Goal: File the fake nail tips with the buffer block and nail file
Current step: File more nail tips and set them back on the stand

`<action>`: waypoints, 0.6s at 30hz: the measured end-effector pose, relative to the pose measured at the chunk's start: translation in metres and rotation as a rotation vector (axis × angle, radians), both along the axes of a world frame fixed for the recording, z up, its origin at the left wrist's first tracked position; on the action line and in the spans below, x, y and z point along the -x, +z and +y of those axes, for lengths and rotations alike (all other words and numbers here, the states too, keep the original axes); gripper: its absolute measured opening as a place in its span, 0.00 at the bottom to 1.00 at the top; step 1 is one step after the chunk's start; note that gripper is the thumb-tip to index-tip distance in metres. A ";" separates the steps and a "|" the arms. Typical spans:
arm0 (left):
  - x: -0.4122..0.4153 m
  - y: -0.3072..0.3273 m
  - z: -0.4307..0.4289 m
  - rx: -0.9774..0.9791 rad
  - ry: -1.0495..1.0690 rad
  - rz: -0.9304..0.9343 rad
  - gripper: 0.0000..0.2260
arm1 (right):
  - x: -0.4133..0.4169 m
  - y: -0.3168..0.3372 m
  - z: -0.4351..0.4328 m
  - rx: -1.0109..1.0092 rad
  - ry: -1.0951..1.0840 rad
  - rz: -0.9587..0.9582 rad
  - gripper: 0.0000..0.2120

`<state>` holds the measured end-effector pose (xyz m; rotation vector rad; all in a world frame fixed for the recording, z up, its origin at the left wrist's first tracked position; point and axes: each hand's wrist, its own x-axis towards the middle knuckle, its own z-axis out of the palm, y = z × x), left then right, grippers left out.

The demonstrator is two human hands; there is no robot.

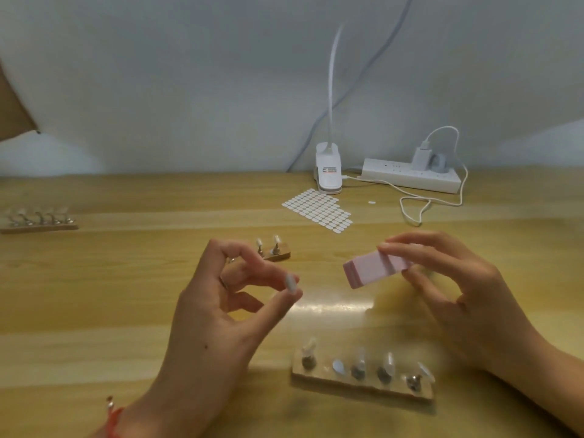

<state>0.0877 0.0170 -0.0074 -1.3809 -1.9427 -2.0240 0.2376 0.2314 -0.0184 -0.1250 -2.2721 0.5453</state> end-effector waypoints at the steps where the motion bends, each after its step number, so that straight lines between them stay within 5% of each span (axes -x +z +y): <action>1: 0.000 0.000 0.001 0.016 0.002 0.006 0.19 | 0.000 0.001 -0.006 -0.001 0.013 0.003 0.30; 9: -0.010 -0.002 0.001 0.103 -0.033 0.125 0.17 | -0.004 0.004 -0.051 -0.263 0.136 0.045 0.22; 12: -0.011 0.000 0.001 0.110 -0.019 0.277 0.15 | -0.001 0.003 -0.043 -0.230 0.039 0.016 0.24; 18: -0.011 -0.001 0.000 0.057 -0.025 0.276 0.20 | -0.002 0.007 -0.053 -0.271 0.125 0.004 0.21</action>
